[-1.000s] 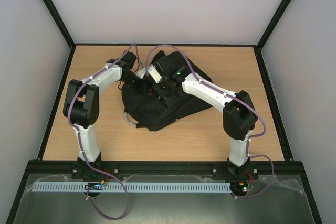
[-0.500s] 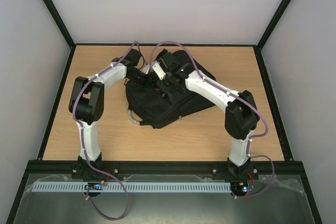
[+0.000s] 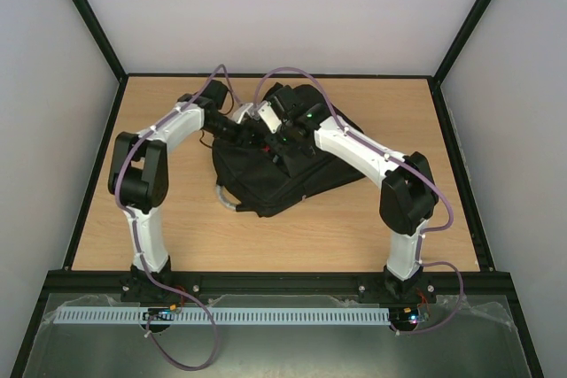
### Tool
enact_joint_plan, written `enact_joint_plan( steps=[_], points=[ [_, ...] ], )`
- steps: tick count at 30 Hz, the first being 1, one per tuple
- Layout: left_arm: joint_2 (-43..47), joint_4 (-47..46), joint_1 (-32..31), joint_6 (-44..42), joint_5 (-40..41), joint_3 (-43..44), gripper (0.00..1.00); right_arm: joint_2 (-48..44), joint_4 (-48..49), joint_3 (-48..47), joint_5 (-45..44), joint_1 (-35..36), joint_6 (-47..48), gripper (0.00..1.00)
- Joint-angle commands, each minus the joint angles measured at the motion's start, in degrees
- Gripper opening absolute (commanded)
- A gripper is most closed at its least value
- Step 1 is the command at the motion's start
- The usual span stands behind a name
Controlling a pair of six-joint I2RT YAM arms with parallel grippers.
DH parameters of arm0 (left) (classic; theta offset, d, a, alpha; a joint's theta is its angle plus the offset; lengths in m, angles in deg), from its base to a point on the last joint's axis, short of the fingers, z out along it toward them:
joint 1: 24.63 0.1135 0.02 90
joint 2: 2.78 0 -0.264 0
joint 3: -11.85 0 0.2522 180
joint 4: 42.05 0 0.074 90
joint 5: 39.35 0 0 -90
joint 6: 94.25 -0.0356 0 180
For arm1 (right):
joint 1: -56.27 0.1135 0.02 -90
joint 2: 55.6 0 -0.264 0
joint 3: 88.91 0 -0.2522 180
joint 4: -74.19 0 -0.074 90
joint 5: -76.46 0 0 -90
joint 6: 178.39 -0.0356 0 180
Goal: Pack the student bag
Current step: Place the stationery in the student bag.
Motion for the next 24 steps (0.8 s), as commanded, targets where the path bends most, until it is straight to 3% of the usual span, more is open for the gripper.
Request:
enact_joint_plan(
  steps=[1,5,13,20,24],
  points=[
    [5.24,6.36,2.44,-6.28,0.10,-2.27,0.52,-0.08,-2.89,-0.26,2.56,-0.08,0.14,0.01],
    [7.61,7.17,3.94,-8.56,1.67,-5.45,0.50,-0.14,-2.91,0.29,3.23,-0.09,-0.02,0.01],
    [4.98,-2.73,2.85,-0.45,2.49,-7.66,0.17,-0.19,-2.74,0.54,4.18,-0.09,-0.57,0.01],
    [-0.73,-9.31,-3.79,3.42,-2.17,-2.99,0.16,-0.32,-2.58,0.45,4.28,-0.08,-1.21,0.01],
    [-5.03,-8.35,-8.11,3.31,-3.90,3.44,0.18,-0.78,-2.93,1.37,4.36,-0.10,-1.61,0.01]
  ],
)
